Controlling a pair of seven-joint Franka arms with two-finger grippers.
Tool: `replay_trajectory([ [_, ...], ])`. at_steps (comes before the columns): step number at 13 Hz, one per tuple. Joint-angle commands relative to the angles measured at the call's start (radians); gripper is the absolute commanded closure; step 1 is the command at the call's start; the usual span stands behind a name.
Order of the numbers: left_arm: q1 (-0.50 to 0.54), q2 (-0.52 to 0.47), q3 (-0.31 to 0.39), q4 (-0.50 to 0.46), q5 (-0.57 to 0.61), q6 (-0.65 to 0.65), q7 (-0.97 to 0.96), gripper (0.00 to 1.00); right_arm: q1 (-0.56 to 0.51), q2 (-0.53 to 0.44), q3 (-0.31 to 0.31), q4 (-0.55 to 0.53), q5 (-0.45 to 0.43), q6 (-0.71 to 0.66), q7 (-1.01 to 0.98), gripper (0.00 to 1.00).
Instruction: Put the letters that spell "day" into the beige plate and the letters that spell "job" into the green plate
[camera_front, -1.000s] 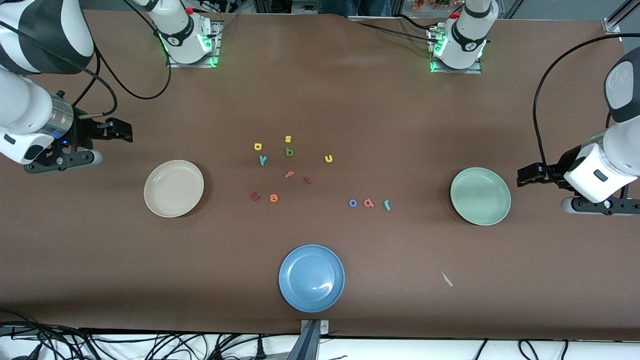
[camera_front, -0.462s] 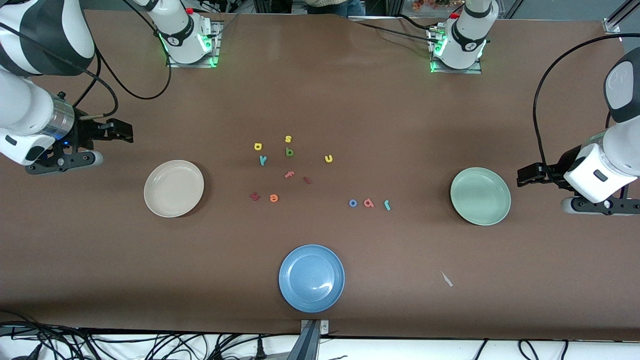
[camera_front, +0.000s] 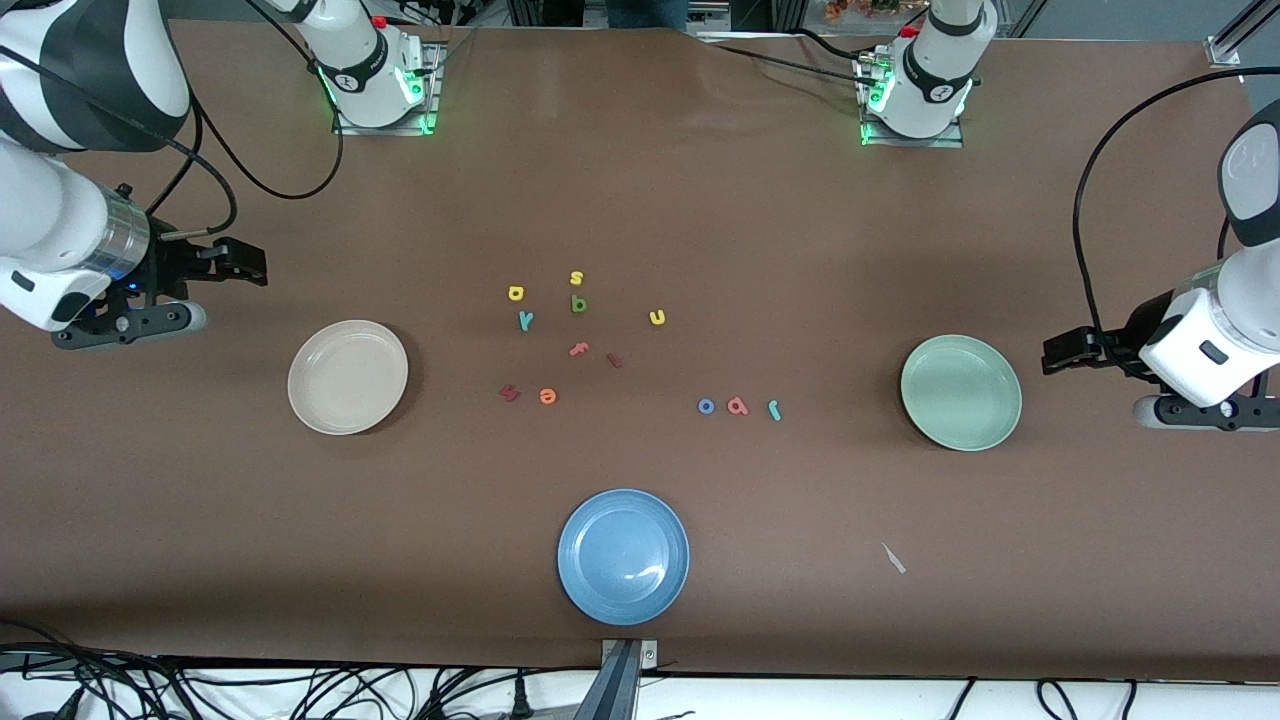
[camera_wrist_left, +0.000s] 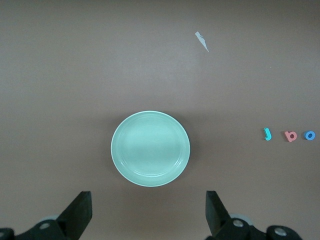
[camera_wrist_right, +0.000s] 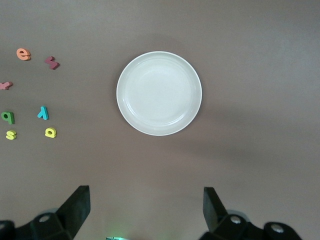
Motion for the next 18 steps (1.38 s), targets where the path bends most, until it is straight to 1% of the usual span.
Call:
replay_trajectory([
  [1, 0.005, 0.0, 0.002, 0.021, -0.026, -0.019, 0.023, 0.0, 0.0, -0.007, 0.003, -0.012, 0.009, 0.01, 0.004, 0.0],
  [8, 0.004, 0.013, 0.002, 0.014, -0.031, -0.017, 0.019, 0.0, 0.0, -0.01, 0.003, -0.017, 0.009, 0.011, 0.004, 0.0],
  [12, -0.013, 0.052, 0.0, 0.015, -0.025, -0.009, -0.036, 0.0, 0.0, -0.013, 0.003, -0.022, 0.009, 0.011, 0.004, 0.0],
  [14, -0.021, 0.107, -0.008, 0.02, -0.031, -0.008, -0.064, 0.0, 0.0, -0.014, 0.003, -0.026, 0.009, 0.01, 0.004, 0.0],
  [15, -0.052, 0.127, -0.008, 0.021, -0.034, -0.005, -0.067, 0.0, 0.0, -0.019, 0.004, -0.035, 0.009, 0.011, 0.004, 0.0],
  [16, -0.091, 0.143, -0.008, 0.017, -0.032, 0.02, -0.089, 0.0, 0.0, -0.021, 0.004, -0.037, 0.009, 0.014, 0.005, 0.0],
  [18, -0.117, 0.181, -0.009, 0.009, -0.035, 0.072, -0.264, 0.0, 0.001, -0.021, 0.004, -0.042, 0.009, 0.02, 0.005, 0.0],
])
